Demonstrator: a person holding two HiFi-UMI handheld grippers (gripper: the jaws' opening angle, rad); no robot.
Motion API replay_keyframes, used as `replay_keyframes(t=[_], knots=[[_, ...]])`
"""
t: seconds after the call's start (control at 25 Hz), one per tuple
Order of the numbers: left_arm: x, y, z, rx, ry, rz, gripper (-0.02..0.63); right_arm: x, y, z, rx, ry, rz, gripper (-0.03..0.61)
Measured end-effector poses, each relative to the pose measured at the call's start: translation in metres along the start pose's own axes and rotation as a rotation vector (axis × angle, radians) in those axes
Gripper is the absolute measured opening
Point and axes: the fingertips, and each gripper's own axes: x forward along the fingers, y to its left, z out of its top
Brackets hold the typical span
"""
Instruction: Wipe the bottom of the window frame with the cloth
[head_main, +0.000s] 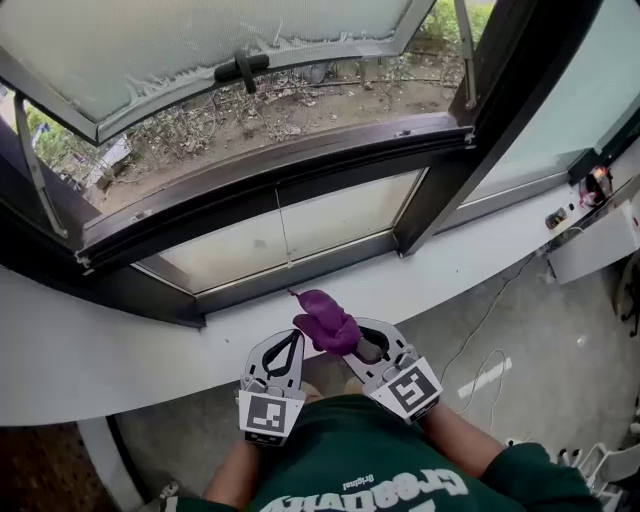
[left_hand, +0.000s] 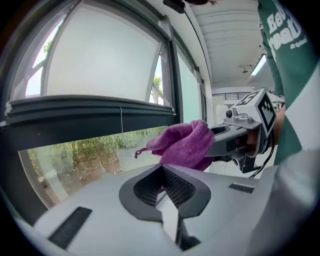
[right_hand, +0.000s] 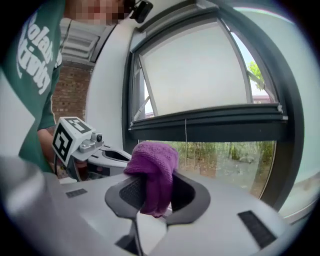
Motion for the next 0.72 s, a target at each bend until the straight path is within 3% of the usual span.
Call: replay_keyframes(t=[0.28,0.72], knots=[[0.009,-0.002,0.008,0.016,0.0,-0.014,0.009,-0.023,-0.013,0.001,-0.039,-0.009,-0.053,0.103],[0.006,-0.017,0.004,0.039,0.004,-0.036,0.009,-0.026,0.0,-0.001,-0.057,-0.013,-0.053,0.103]])
